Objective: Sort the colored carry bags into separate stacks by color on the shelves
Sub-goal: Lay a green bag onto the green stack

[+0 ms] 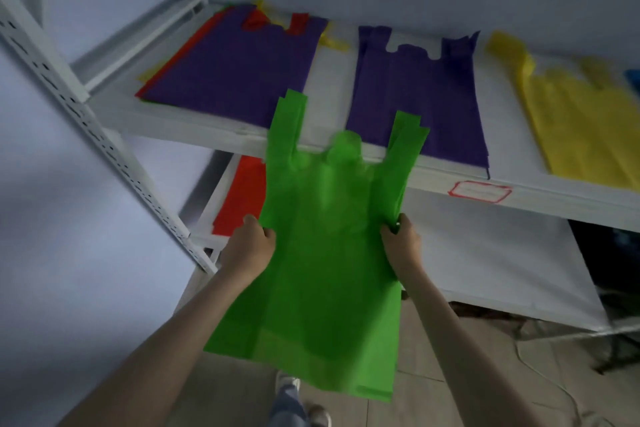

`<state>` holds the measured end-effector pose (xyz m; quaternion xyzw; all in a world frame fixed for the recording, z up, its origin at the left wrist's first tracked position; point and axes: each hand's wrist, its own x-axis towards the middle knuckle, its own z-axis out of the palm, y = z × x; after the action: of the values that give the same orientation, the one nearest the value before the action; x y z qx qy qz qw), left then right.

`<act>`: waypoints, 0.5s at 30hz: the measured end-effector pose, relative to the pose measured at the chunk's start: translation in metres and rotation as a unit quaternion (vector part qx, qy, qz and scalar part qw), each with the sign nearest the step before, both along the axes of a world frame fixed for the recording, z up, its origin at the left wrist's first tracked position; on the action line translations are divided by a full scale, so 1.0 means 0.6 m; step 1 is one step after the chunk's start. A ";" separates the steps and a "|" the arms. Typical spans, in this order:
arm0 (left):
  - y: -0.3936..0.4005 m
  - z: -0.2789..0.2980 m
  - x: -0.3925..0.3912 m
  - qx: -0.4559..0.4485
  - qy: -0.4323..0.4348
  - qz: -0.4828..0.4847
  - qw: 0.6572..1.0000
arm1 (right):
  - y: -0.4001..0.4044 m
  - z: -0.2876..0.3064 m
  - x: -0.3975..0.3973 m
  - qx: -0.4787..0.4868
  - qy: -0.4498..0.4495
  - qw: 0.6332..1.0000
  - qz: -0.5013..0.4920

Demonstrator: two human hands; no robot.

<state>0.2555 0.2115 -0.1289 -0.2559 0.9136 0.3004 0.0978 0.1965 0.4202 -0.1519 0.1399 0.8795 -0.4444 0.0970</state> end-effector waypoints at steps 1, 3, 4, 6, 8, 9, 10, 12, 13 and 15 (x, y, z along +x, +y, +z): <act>0.003 -0.011 -0.001 0.000 -0.006 0.004 1.000 | 0.004 -0.013 0.001 0.000 -0.005 1.000 0.000; 0.007 -0.036 -0.005 0.002 -0.017 0.001 1.000 | 0.010 -0.038 -0.002 -0.004 -0.015 1.000 -0.005; 0.010 -0.051 -0.008 0.005 -0.021 -0.001 1.000 | 0.012 -0.050 -0.005 -0.001 -0.021 1.000 -0.005; 0.012 -0.082 -0.016 0.010 -0.025 -0.010 1.000 | 0.015 -0.077 -0.015 0.009 -0.029 1.000 -0.009; 0.012 -0.114 -0.025 0.019 -0.031 -0.025 0.999 | 0.018 -0.107 -0.025 0.021 -0.039 0.999 -0.011; 0.011 -0.131 -0.030 0.024 -0.036 -0.029 0.999 | 0.021 -0.125 -0.032 0.025 -0.050 0.998 -0.015; 0.009 -0.149 -0.035 0.029 -0.044 -0.031 0.998 | 0.020 -0.139 -0.037 0.035 -0.056 0.998 -0.017; 0.007 -0.183 -0.046 0.039 -0.065 -0.032 0.997 | 0.020 -0.176 -0.051 0.056 -0.070 0.996 -0.024; 0.006 -0.202 -0.054 0.044 -0.077 -0.029 0.996 | 0.022 -0.198 -0.060 0.059 -0.083 0.994 -0.027; 0.001 -0.238 -0.078 0.050 -0.098 -0.033 0.993 | 0.018 -0.235 -0.084 0.077 -0.095 0.992 -0.025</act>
<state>0.2086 0.2123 -0.2720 -0.2490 0.8912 0.3159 0.2096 0.1459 0.4309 -0.2927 0.2104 0.8940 -0.3627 0.1579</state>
